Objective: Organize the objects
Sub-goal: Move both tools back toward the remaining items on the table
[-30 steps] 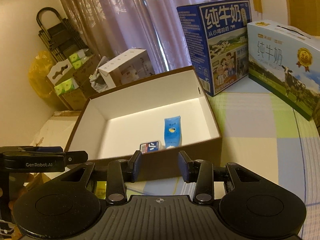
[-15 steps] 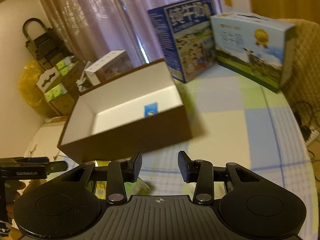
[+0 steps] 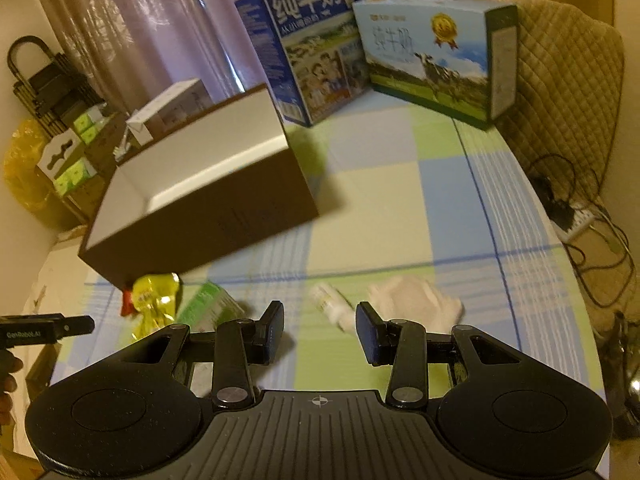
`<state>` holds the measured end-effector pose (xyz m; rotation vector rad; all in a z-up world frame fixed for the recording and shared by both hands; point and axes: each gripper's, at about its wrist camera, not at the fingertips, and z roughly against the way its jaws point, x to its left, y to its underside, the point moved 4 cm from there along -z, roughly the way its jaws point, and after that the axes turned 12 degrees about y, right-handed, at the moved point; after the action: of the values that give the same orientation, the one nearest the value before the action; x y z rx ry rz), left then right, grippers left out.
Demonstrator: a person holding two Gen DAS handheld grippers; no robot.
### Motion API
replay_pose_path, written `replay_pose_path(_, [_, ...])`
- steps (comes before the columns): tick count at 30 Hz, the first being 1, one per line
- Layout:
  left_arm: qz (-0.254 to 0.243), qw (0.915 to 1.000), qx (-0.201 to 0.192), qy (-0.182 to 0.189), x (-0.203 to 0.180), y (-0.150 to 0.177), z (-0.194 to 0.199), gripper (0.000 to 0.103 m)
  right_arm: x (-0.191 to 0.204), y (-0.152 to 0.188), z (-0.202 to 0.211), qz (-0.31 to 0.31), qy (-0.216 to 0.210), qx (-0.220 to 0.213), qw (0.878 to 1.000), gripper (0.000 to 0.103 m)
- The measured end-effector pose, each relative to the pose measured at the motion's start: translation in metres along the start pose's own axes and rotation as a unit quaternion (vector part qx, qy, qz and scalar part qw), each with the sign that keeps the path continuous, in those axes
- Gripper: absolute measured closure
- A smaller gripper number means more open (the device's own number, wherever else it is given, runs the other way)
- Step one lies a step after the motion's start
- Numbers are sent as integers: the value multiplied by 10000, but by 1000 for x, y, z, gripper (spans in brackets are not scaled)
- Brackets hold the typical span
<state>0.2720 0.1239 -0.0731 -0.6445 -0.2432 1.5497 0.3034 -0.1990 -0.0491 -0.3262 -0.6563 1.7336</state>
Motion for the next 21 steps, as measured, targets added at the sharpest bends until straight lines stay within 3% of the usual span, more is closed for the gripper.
replay_pose_path(11, [-166, 9993, 265, 217, -20, 13, -15, 18, -12, 27, -4, -6, 120, 197, 9997, 66])
replay_pose_path(21, [-340, 9984, 330, 318, -34, 10, -28, 18, -31, 24, -29, -408, 584, 529, 9961, 63])
